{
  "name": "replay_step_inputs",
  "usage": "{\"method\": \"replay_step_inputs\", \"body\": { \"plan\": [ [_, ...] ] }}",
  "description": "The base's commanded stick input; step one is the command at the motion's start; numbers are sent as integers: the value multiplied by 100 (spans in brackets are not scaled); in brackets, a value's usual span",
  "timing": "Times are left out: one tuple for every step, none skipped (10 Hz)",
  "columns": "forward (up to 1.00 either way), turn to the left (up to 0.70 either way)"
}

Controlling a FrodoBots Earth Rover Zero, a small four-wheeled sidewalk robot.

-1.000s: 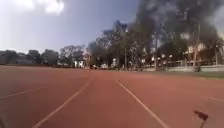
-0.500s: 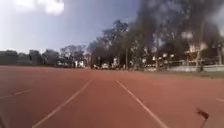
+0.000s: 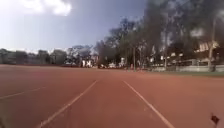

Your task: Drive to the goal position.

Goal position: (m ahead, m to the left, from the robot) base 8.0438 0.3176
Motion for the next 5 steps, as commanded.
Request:
{"method": "replay_step_inputs", "body": {
  "plan": [
    [70, 0],
    [70, 0],
    [70, 0],
    [70, 0],
    [70, 0]
  ]
}}
